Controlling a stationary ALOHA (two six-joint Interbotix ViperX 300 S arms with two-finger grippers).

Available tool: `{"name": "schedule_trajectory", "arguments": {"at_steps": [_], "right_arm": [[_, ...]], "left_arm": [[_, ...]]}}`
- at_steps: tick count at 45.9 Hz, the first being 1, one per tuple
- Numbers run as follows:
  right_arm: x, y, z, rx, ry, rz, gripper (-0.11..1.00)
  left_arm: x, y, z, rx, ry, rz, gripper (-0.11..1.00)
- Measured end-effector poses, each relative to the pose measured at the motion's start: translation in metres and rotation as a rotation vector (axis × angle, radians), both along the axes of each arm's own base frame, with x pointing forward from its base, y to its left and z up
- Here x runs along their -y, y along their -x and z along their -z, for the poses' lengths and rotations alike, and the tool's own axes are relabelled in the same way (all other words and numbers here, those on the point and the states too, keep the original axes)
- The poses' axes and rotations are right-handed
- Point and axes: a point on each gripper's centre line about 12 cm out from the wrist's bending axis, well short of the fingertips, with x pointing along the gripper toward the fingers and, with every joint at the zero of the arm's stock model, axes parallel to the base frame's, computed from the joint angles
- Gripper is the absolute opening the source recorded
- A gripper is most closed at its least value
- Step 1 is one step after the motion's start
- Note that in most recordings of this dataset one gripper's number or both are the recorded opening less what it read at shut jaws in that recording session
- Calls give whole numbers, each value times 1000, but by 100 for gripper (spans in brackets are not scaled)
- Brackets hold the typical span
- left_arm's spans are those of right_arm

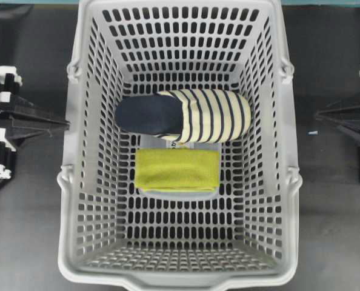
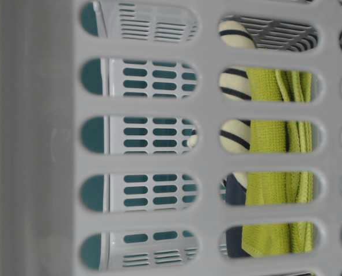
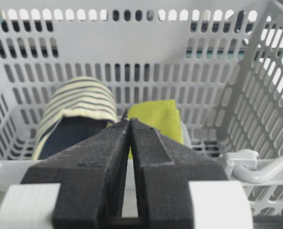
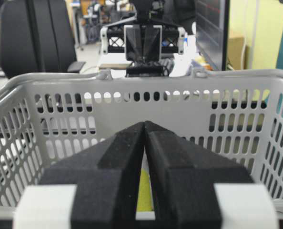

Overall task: Pick up the yellow cloth from the shopping basket with the left arm.
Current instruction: 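Move the left gripper over the yellow-green cloth in the basket, then lower the left gripper and pinch the yellow-green cloth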

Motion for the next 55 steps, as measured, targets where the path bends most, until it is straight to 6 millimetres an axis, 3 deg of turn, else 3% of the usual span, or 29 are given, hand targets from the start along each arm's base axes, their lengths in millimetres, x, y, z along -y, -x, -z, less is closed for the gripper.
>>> {"name": "schedule_trajectory", "arguments": {"at_steps": [3, 9, 19, 22, 32, 35, 48, 55], "right_arm": [[0, 0, 0, -2, -2, 0, 0], [1, 0, 2, -15, -14, 6, 0], [2, -1, 7, -69, -20, 13, 0], [3, 0, 9, -95, -22, 14, 8], [4, 4, 9, -126, -23, 21, 67], [5, 5, 8, -130, -23, 24, 80], [6, 6, 8, -130, -24, 33, 77], [6, 7, 8, -128, -25, 33, 77]], "left_arm": [[1, -1, -3, -6, 8, 8, 2], [7, -11, -42, -39, 19, 35, 0], [16, -49, -67, -290, 11, 58, 0], [19, -67, -72, -377, 2, 59, 0], [22, -121, -67, -679, -11, 44, 0], [24, -137, -61, -769, -15, 41, 0], [37, -200, -35, -1010, -50, 51, 4], [40, -223, -17, -1055, -36, 43, 43]]}}
